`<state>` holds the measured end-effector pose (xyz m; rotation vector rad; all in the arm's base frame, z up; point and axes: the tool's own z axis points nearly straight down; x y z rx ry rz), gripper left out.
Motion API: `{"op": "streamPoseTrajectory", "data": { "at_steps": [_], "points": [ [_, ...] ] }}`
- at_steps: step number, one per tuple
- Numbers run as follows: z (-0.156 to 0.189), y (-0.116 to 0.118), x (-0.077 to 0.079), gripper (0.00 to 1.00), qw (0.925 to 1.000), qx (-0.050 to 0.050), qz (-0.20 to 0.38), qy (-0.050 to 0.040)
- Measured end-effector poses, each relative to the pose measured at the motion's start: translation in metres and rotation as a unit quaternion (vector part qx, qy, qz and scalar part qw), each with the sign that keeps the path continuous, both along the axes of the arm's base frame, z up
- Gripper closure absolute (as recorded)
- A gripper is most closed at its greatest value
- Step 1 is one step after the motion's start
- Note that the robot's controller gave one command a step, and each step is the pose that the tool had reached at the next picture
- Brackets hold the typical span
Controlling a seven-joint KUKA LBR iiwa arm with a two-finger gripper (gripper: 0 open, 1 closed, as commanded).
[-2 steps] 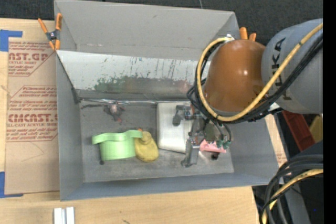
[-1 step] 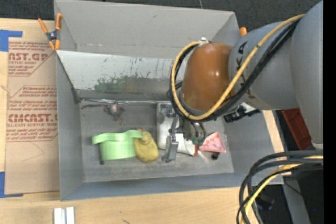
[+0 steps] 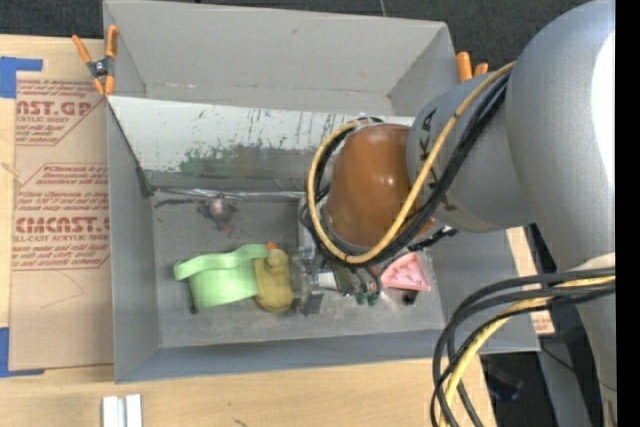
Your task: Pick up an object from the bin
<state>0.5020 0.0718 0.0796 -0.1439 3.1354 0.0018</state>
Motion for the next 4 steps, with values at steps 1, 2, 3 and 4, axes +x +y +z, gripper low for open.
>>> {"op": "streamPoseTrajectory", "data": {
  "at_steps": [1,2,3,4],
  "points": [
    [0.000,0.000,0.000,1.00,1.0000,0.000,0.000,0.0000],
    [0.011,0.039,-0.005,1.00,1.0000,-0.001,-0.005,0.0009],
    [0.009,0.072,-0.004,1.00,0.9991,-0.001,0.043,-0.0013],
    [-0.003,0.104,0.013,1.00,0.9974,-0.002,0.071,-0.0010]
  ]
}}
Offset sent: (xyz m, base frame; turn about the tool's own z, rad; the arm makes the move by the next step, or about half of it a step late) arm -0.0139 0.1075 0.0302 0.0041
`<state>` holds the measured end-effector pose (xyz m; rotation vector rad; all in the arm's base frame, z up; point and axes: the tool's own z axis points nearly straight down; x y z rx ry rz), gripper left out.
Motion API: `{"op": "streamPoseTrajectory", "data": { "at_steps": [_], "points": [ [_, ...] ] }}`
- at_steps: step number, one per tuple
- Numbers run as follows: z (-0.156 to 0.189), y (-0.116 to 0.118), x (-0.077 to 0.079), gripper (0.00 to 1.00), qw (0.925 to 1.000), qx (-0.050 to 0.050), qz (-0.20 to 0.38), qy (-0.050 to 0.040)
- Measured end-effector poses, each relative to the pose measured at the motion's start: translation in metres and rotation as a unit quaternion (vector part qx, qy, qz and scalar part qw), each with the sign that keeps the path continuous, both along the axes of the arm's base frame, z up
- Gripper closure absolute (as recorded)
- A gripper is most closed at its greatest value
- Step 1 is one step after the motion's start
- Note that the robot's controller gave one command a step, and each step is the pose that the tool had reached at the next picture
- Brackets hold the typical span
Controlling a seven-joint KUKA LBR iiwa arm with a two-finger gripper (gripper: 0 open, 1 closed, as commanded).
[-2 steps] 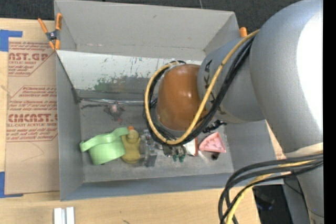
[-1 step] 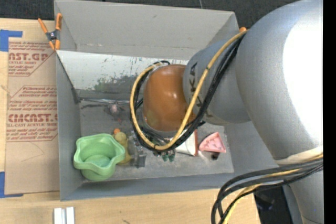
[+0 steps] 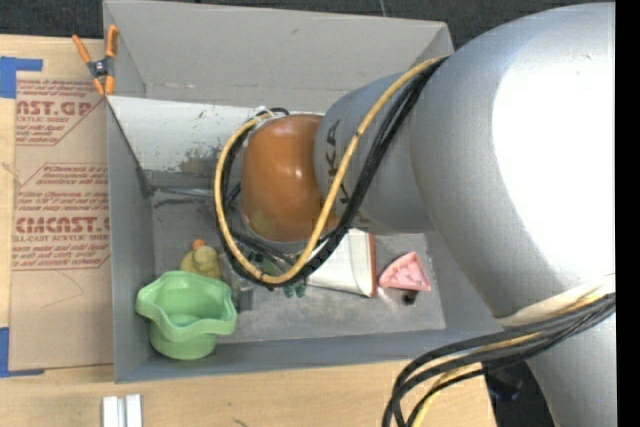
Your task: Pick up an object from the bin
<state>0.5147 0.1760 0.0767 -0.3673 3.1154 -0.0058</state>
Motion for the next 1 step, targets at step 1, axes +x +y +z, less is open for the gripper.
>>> {"op": "streamPoseTrajectory", "data": {
  "at_steps": [1],
  "points": [
    [0.0214,0.0176,-0.0099,1.00,0.9998,0.000,0.020,0.0024]
  ]
}}
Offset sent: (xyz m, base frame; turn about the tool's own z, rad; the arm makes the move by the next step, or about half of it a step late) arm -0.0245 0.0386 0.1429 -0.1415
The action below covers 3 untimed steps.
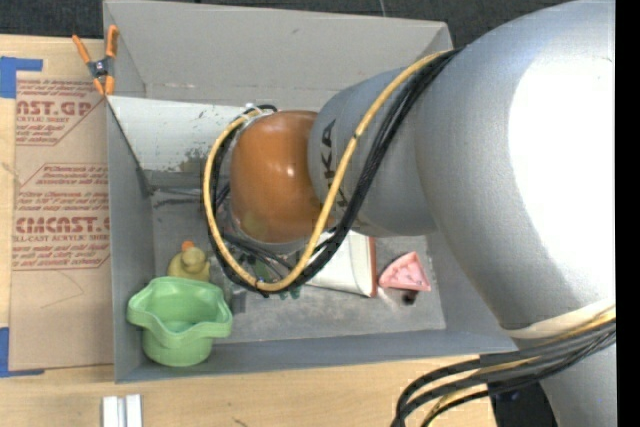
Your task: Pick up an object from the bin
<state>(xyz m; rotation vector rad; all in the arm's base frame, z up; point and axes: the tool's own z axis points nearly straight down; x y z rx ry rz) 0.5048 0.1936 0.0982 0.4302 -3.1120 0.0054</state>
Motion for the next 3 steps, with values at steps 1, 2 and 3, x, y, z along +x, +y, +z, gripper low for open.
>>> {"op": "streamPoseTrajectory", "data": {
  "at_steps": [1,2,3],
  "points": [
    [0.058,0.010,-0.007,1.00,0.9997,0.000,0.025,-0.0002],
    [0.106,0.011,-0.007,0.00,0.9994,0.001,0.035,-0.0025],
    [0.097,0.010,-0.007,0.00,0.9993,0.001,0.036,-0.0015]
  ]
}}
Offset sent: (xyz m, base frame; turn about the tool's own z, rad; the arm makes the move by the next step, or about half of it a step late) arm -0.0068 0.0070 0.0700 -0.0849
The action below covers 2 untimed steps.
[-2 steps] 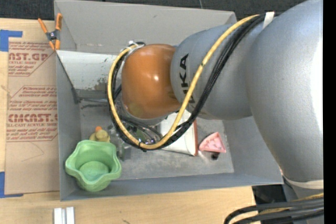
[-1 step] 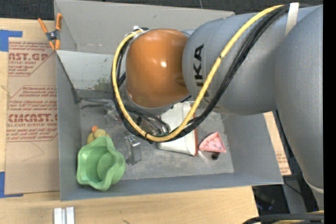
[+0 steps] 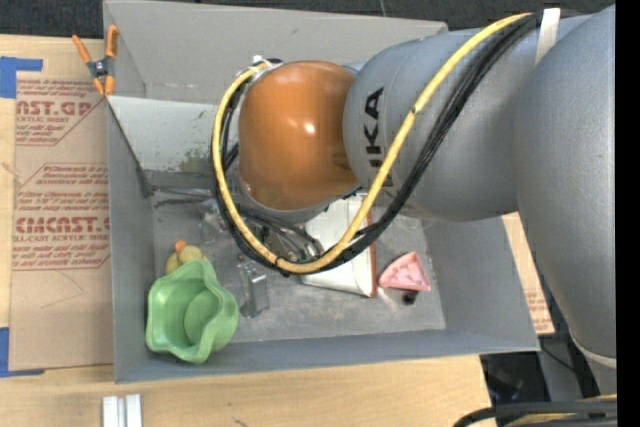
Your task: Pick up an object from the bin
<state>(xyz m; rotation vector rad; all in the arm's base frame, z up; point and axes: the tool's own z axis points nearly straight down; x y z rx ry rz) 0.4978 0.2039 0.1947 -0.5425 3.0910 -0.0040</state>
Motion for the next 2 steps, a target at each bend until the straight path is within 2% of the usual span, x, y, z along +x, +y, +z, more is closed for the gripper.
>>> {"op": "streamPoseTrajectory", "data": {
  "at_steps": [1,2],
  "points": [
    [-0.037,0.015,-0.006,0.00,0.9982,0.001,0.059,-0.0033],
    [-0.085,0.036,-0.010,0.00,0.9914,0.000,0.131,-0.0017]
  ]
}}
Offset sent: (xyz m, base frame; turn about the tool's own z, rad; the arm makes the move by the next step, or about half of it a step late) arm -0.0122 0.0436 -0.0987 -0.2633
